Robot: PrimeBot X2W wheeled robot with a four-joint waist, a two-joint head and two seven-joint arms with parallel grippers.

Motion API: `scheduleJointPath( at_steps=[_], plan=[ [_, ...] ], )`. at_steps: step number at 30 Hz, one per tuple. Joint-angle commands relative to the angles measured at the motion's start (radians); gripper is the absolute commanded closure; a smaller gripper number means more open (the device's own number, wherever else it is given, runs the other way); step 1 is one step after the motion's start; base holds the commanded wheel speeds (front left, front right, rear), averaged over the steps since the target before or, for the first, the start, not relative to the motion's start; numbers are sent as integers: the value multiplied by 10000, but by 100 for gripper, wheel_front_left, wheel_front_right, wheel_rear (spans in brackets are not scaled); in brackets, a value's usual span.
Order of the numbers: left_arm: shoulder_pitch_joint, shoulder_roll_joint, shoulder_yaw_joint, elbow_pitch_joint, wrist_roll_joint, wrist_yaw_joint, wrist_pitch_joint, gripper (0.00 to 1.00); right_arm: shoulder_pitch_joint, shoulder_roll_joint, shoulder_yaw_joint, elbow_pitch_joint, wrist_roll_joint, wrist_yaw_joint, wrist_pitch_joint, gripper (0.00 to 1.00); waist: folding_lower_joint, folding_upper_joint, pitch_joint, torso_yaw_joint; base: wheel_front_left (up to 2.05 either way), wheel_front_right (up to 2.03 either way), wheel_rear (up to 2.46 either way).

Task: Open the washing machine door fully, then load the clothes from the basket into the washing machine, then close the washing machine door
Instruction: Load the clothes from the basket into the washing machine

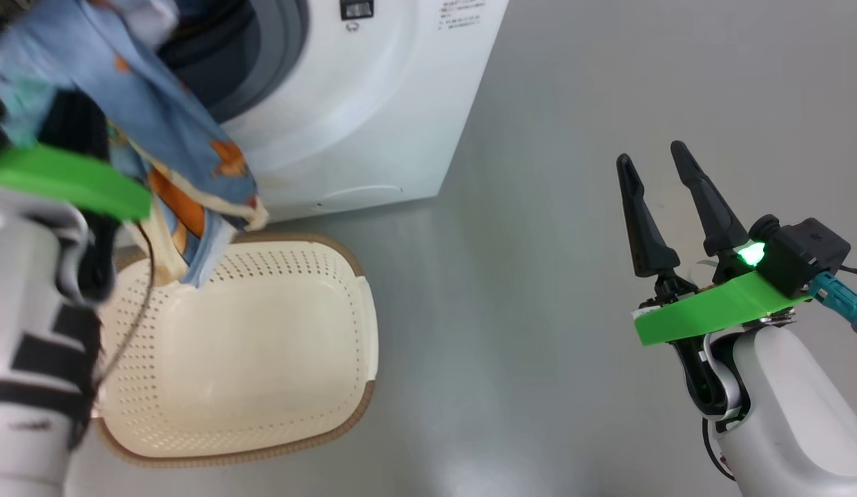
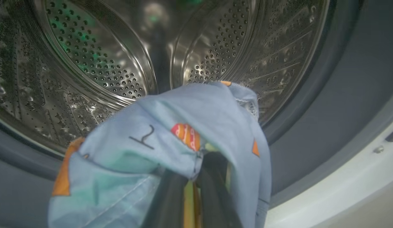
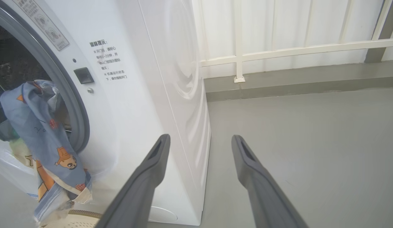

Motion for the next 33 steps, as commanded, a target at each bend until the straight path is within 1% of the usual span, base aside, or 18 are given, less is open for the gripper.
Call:
scheduleJointPath(
  at_steps=[1,11,19,28,30,31,33],
  plan=[
    [-450,487,218,-44,132,-19,-44,100,175,-35,180,-297,-10,56,-78,0,0,-1,306,-153,0,0,0],
    [-2761,824,-11,1455,338,-20,-15,100,65,153,32,-618,-178,56,-78,0,0,-1,1490,-532,0,0,0],
    [-4257,1292,-436,1968,505,-20,-60,100,-14,300,-89,-974,-330,56,-78,0,0,-1,2262,-757,0,0,0],
    [-5678,2033,-782,1896,395,-21,-88,100,-116,497,-155,-1124,-423,56,-78,0,0,-1,2682,-985,0,0,0],
    [-6035,2288,-688,1538,484,-21,-101,100,-148,553,-223,-1164,-444,56,-78,0,0,-1,2746,-1044,0,0,0],
    [-6035,2288,-688,1538,484,-21,-101,100,-148,553,-223,-1164,-444,56,-78,0,0,-1,2746,-1044,0,0,0],
    [-6195,2460,-442,997,647,-21,-105,100,-183,606,-247,-1196,-459,56,-78,0,0,-1,2802,-1092,0,0,0]
  ],
)
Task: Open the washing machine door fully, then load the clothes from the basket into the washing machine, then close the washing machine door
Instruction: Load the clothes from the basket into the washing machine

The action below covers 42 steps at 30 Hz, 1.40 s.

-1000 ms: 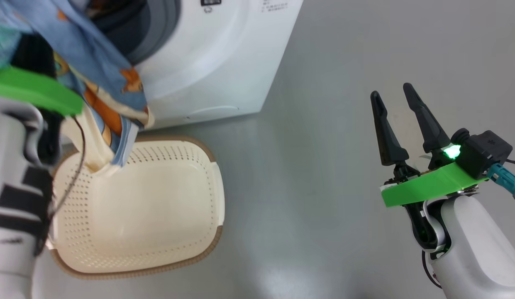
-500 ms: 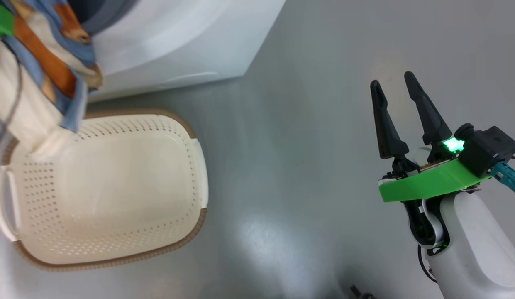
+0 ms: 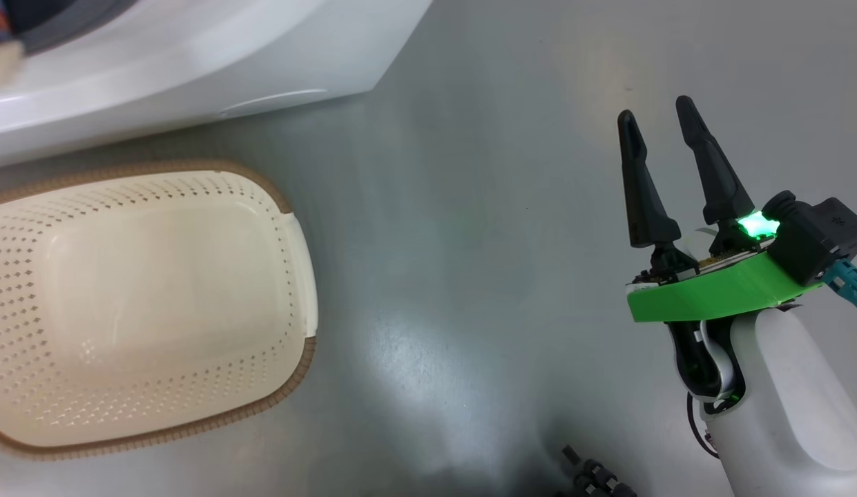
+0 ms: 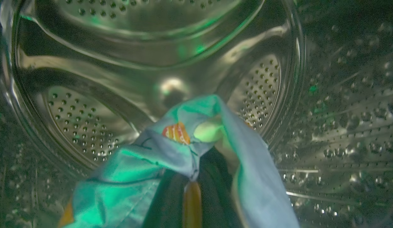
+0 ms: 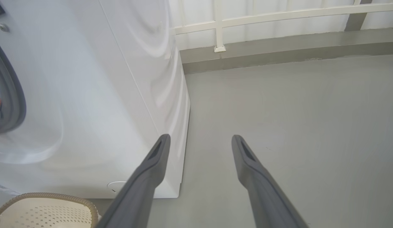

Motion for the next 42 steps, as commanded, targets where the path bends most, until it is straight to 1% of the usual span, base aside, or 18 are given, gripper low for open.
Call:
scheduleJointPath(
  at_steps=[1,4,6,7,8,9,16,23,26,30,39,42],
  plan=[
    [-293,589,367,-595,275,-17,-94,100,86,62,147,-247,-75,56,-76,0,-1,0,79,-82,0,0,0],
    [43,587,869,-949,554,70,-96,100,53,116,171,-193,-68,56,-76,0,-1,0,58,-128,0,0,0],
    [394,447,981,-629,592,76,-97,100,38,142,195,-137,-59,56,-76,0,-1,0,-5,-149,0,0,0],
    [522,357,937,-305,570,68,-92,66,40,149,200,-114,-57,56,-76,0,-1,0,-44,-151,0,0,0],
    [575,280,865,-7,556,58,-64,12,46,152,197,-96,-55,56,-76,0,-1,0,-73,-149,0,0,0],
    [579,221,781,242,565,47,-27,0,50,152,190,-80,-53,56,-76,0,-1,0,-98,-144,0,0,0],
    [641,-273,387,1946,353,9,1191,0,39,129,218,100,-45,56,-76,0,-1,0,-367,-109,0,0,0],
    [1155,-545,199,2666,159,-13,892,0,67,52,215,292,-9,56,-76,0,-1,0,-852,-44,0,0,0],
    [1597,-756,142,2779,40,-17,394,0,119,-38,202,398,19,56,-76,0,-1,0,-1208,89,0,0,0],
    [2189,-983,44,2663,-91,-19,80,0,160,-144,204,496,67,56,-76,0,-1,0,-1611,257,0,0,0],
    [3438,-1298,-24,2167,-383,-20,-91,0,285,-423,238,751,199,56,-76,0,-1,0,-2579,670,0,0,0],
    [3699,-1314,62,1923,-392,-20,-94,0,302,-474,270,808,244,56,-76,0,-1,0,-2794,750,0,0,0]
  ],
)
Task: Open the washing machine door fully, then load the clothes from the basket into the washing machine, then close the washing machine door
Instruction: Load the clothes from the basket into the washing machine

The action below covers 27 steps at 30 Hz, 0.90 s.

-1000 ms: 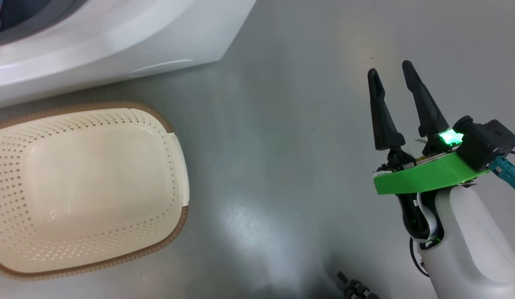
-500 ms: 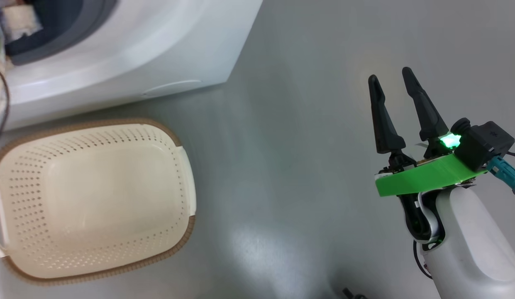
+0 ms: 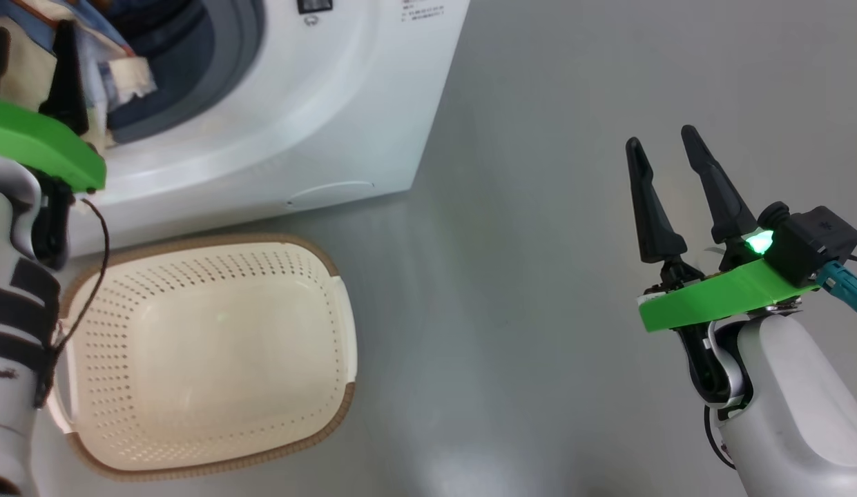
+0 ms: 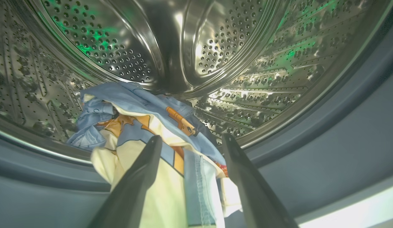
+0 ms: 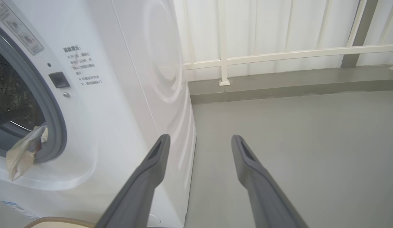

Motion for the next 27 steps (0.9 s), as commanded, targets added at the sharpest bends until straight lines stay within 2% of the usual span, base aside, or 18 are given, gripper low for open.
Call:
scheduleJointPath(
  at_steps=[1,18,27],
  plan=[
    [146,451,245,-339,-101,-22,-100,0,255,-83,210,-167,130,56,-76,0,1,-1,-441,269,0,0,0],
    [3665,-110,1860,-3524,1218,161,-104,0,888,-348,163,158,462,56,-76,0,1,-1,-2347,899,0,0,0],
    [5528,-542,2381,-4959,1709,128,-104,0,1242,-592,93,214,607,56,-76,0,1,-1,-3121,1362,0,0,0]
  ],
)
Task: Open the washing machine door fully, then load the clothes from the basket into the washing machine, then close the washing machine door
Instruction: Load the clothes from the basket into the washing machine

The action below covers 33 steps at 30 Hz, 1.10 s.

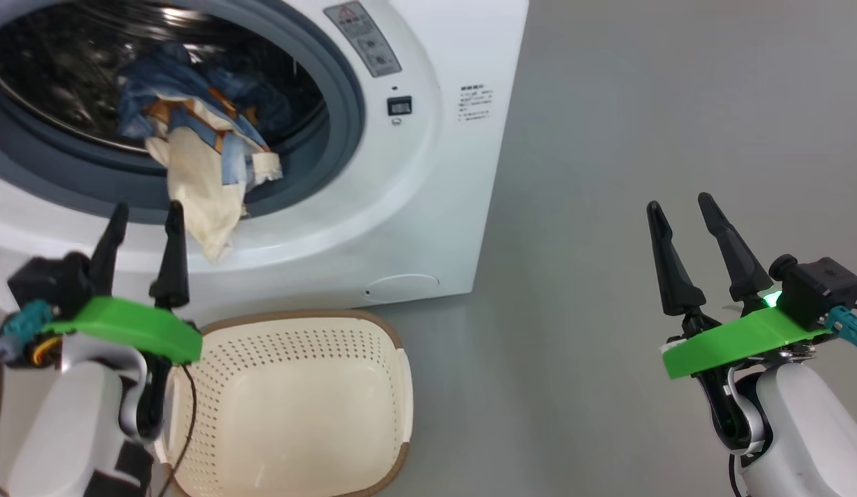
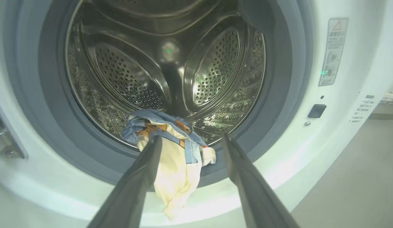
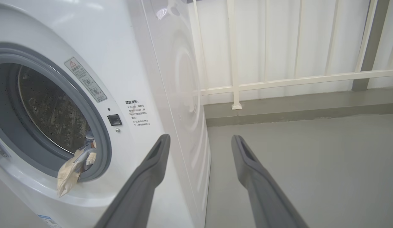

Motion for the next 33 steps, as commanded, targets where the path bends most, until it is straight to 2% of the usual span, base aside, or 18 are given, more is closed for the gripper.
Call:
scheduleJointPath(
  at_steps=[1,10,16,33],
  plan=[
    [186,297,402,-429,128,52,-62,0,177,-104,161,-228,116,56,-78,0,1,0,-355,305,0,0,0],
    [1820,121,701,-1763,645,250,-62,0,502,-226,103,-215,202,56,-78,0,1,0,-881,661,0,0,0],
    [2829,139,992,-2380,507,207,-62,0,673,-301,126,-164,280,56,-78,0,1,0,-1182,750,0,0,0],
    [3539,166,1051,-3101,494,556,-62,0,747,-430,222,-136,345,56,-78,0,1,0,-1285,736,0,0,0]
  ],
)
